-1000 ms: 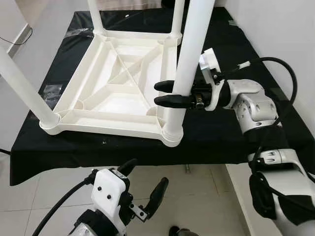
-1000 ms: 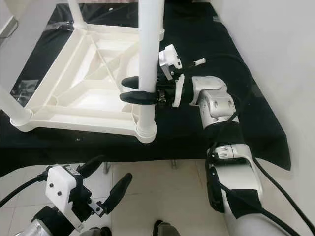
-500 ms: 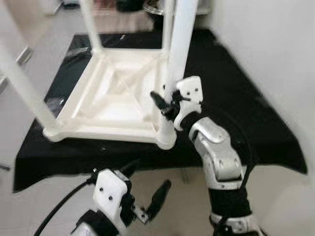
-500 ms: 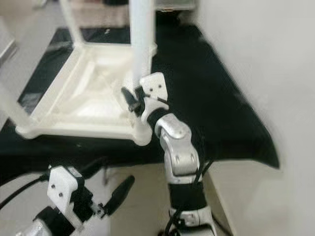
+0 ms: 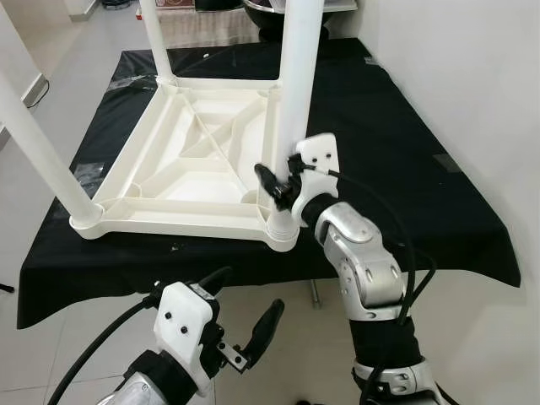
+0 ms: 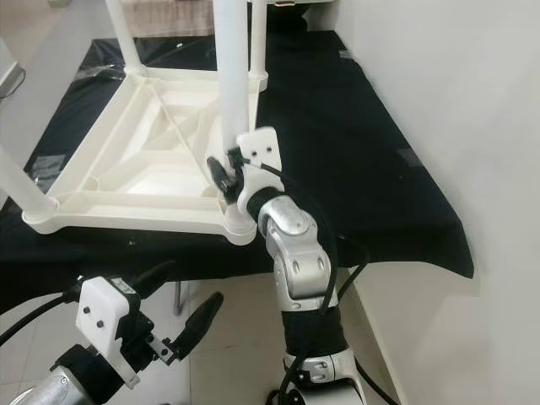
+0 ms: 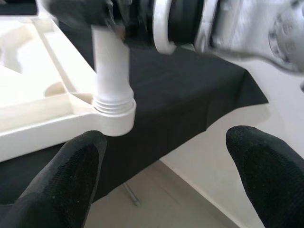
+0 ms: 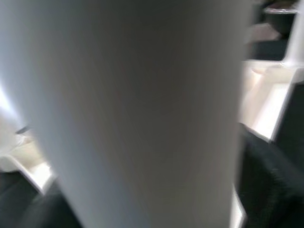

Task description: Building children table

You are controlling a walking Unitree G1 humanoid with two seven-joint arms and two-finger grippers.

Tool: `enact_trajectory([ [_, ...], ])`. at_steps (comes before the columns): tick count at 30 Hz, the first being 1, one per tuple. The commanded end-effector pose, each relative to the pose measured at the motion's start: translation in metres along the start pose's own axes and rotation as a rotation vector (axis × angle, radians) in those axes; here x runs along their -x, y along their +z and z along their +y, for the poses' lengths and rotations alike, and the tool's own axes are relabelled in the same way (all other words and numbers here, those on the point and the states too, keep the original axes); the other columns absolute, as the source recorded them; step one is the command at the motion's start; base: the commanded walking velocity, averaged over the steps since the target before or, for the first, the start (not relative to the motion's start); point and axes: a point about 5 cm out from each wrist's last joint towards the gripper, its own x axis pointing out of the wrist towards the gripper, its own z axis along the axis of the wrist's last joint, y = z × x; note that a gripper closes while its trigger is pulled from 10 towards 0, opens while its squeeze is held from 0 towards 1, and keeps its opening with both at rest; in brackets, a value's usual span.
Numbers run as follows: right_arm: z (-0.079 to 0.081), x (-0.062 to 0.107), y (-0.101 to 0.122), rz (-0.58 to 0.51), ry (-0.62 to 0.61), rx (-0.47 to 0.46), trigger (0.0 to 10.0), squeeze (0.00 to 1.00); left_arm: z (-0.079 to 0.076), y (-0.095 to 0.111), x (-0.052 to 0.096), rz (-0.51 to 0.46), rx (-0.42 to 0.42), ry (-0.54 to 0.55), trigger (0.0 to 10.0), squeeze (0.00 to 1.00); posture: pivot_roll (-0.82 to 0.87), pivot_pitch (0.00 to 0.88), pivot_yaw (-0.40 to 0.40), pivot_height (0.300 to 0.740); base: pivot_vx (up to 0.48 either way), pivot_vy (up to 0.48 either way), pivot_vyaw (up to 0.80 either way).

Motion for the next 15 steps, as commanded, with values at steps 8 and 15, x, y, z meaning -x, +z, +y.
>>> enact_trajectory([
  [8,-0.014,-0.002,0.030,-0.050,0.544,0.206,10.0,0.00,-0.004,-0.004,0.003,0.034,0.024,-0.002,10.0,0.00,0.10,0.240,-0.030,0.740,0.000,0.000,0.00],
  [15,-0.027,-0.004,0.035,-0.034,0.664,0.200,10.0,0.00,-0.007,-0.004,0.005,0.036,0.031,0.001,10.0,0.00,0.10,0.247,-0.034,0.740,0.000,0.000,0.00],
])
